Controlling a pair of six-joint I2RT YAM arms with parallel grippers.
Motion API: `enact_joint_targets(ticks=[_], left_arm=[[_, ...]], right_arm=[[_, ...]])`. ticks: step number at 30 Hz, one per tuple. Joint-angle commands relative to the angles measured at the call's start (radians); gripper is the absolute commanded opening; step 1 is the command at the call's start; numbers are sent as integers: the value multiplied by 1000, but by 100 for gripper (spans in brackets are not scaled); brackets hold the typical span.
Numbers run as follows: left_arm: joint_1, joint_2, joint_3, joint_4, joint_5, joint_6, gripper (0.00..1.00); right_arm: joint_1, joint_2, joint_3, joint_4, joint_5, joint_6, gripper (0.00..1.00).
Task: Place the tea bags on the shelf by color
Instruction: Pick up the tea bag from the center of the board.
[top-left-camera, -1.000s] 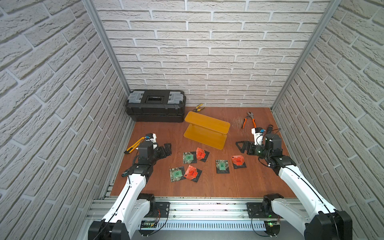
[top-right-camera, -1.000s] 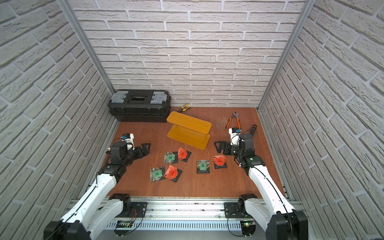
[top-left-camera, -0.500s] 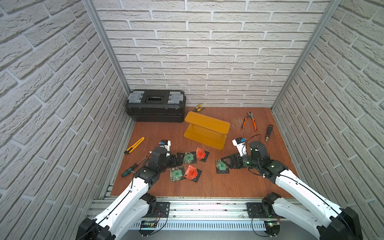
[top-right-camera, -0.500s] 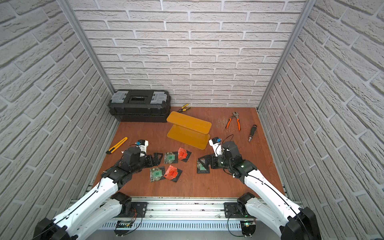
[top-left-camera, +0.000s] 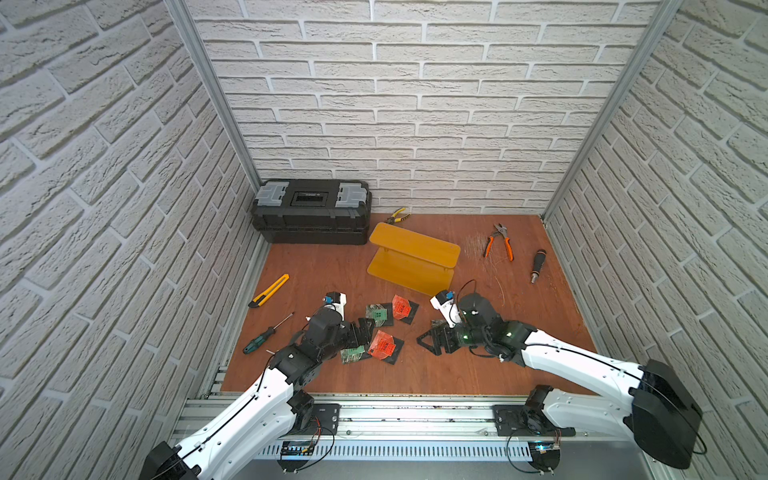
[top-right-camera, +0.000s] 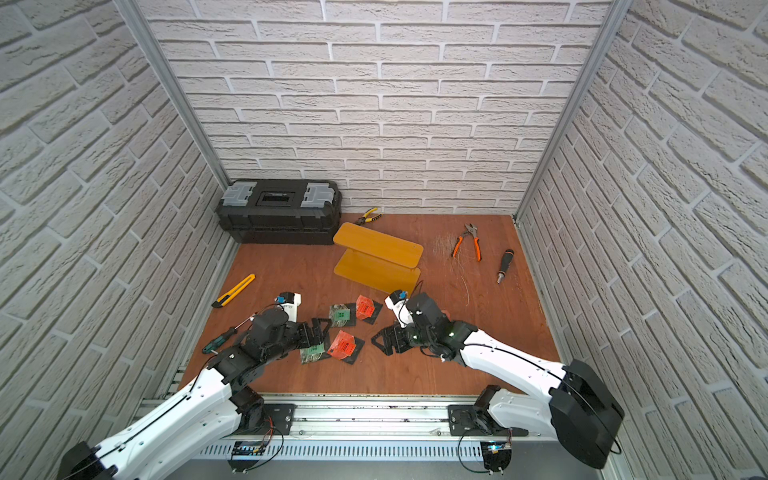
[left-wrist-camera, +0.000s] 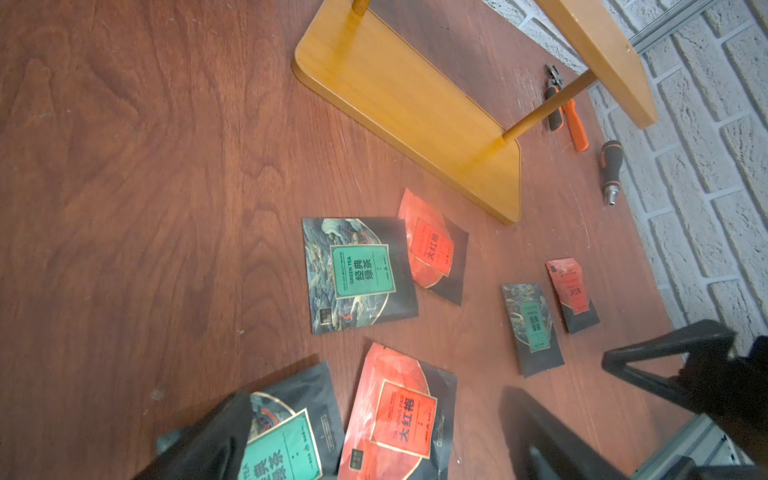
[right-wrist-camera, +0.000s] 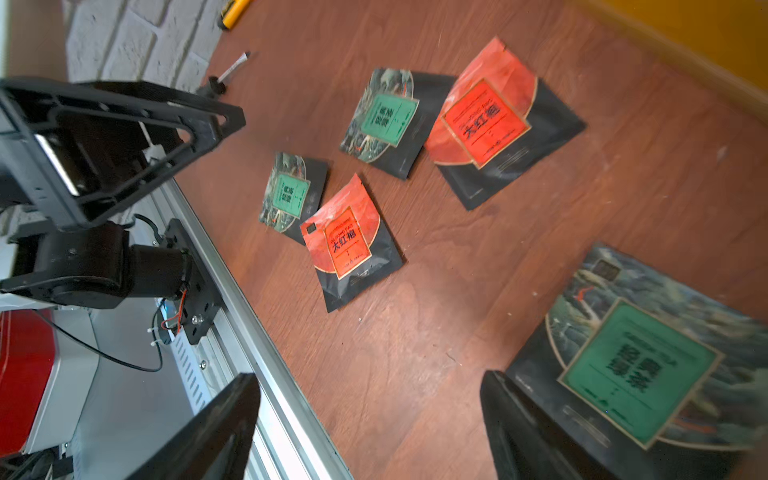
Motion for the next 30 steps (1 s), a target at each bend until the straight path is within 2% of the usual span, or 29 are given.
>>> enact_joint_targets(ticks=[1, 11, 17, 30], left_arm=[[-35, -4, -26, -4, -47, -39, 99], [-116, -52, -78, -6, -103, -97, 98], [-129, -107, -110, -26, -114, -120, 98], [-132, -228, -150, -84, -115, -131, 98]], right_arm=[[50, 72, 59, 96, 35, 11, 85], [105, 261, 164, 107, 74, 4, 73], [113, 371, 233, 84, 70, -6, 61], [118, 529, 335, 62, 63, 4, 54]])
